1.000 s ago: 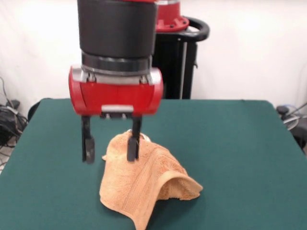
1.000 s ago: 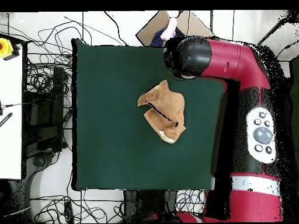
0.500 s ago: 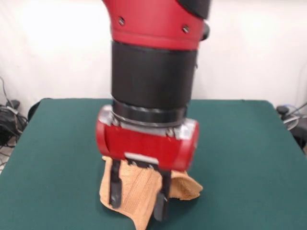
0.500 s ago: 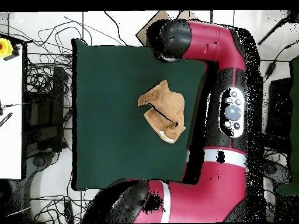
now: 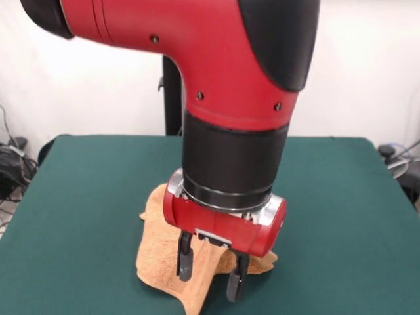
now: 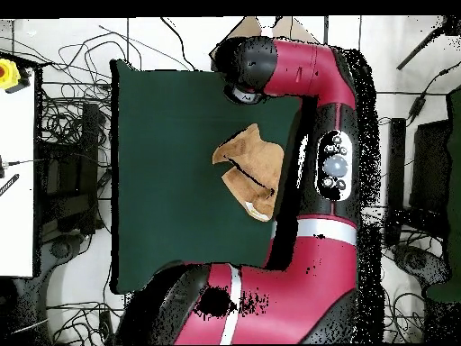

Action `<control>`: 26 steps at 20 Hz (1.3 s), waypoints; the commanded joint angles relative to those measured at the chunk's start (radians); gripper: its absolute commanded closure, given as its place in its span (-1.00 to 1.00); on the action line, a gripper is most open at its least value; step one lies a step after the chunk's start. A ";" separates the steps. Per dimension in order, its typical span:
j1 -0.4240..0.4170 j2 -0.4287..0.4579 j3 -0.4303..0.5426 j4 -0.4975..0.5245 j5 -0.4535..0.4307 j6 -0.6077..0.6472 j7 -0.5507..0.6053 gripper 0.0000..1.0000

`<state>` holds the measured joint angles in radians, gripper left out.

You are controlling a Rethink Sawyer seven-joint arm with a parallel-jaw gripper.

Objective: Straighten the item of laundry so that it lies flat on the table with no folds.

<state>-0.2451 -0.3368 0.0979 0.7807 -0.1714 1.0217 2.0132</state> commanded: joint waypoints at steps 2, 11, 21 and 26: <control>0.041 0.093 -0.102 0.132 0.066 -0.023 0.524 -1.00; 0.058 0.142 -0.194 0.180 0.090 -0.180 0.726 -1.00; 0.043 0.112 -0.204 0.291 0.115 -0.268 0.747 -1.00; -0.012 0.110 -0.122 0.280 0.018 -0.347 0.424 -1.00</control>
<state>-0.2207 -0.2155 -0.0841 0.9289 -0.1025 0.7564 2.5369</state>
